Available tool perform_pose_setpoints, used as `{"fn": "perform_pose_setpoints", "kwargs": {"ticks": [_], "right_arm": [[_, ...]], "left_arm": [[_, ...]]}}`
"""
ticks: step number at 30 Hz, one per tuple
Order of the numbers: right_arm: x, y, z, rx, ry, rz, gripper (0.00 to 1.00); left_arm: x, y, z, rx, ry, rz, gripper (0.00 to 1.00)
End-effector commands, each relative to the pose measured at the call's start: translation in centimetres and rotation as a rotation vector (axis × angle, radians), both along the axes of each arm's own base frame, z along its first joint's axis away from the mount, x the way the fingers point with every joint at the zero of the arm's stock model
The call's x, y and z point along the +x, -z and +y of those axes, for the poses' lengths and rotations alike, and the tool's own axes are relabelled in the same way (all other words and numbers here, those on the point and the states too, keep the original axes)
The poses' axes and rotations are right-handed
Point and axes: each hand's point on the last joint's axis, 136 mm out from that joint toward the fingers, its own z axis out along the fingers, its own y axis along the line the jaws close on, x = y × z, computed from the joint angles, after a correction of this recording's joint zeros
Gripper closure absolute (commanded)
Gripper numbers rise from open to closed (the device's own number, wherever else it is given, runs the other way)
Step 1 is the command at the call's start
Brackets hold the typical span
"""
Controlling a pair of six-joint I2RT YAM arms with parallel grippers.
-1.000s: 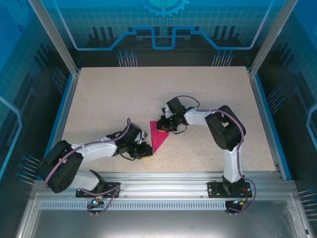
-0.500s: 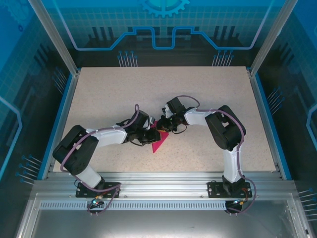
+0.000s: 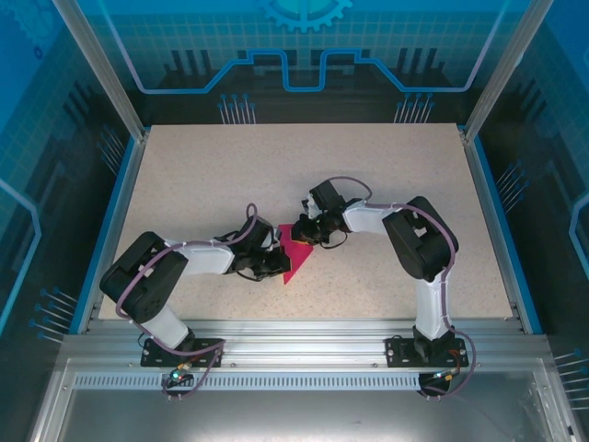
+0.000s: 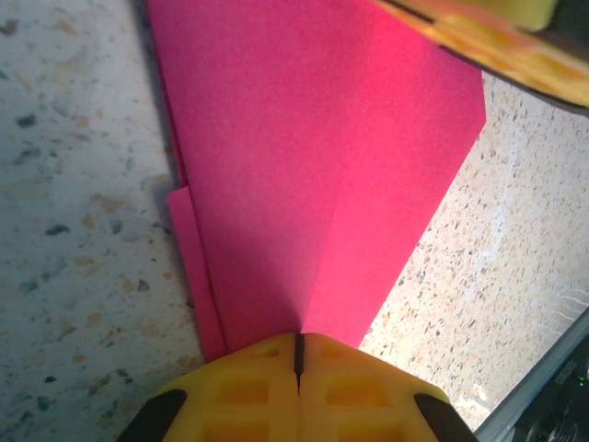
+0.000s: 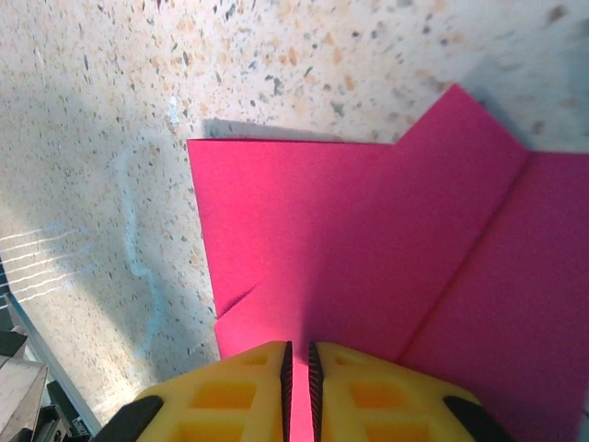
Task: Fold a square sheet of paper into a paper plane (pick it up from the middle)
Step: Fourth fold the wing at the center of the table.
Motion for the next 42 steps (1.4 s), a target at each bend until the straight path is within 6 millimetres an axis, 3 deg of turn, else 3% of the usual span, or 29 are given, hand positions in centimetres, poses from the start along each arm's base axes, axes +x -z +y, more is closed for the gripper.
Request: {"fn": "perform_pose_setpoints", "kwargs": {"ticks": [1,8,12,16,21,30,38,42], "right_arm": [[-0.6,-1.9,-1.1,-0.037,0.0,-0.046,0.84],[-3.6,-1.9,0.6,-0.009,-0.084,-0.033,0.85],[-5.1,-0.5,1.5,-0.026,-0.117,0.0,0.85],[-5.4,1.3,1.4,-0.05,-0.106,0.026,0.86],[-2.7,2.6,-0.4,-0.1,-0.034,0.015,0.86],[3.0,1.8,-2.2,-0.079,0.045,-0.025,0.85],[5.9,3.3,-4.0,-0.103,0.096,-0.005,0.85],[6.9,3.1,-4.3,-0.103,0.1,-0.01,0.84]], "left_arm": [[-3.5,4.6,3.5,0.156,-0.015,0.132,0.97],[-3.7,4.6,3.3,0.13,-0.019,0.129,0.97],[-3.5,4.4,3.0,0.116,-0.019,0.124,0.96],[-3.7,4.4,3.2,0.12,-0.019,0.127,0.96],[-4.3,4.8,3.7,0.14,-0.015,0.138,0.96],[-5.9,6.4,4.8,0.172,-0.004,0.176,0.96],[-6.4,6.8,5.0,0.175,-0.006,0.188,0.97],[-6.4,6.7,5.0,0.171,-0.002,0.185,0.97]]}}
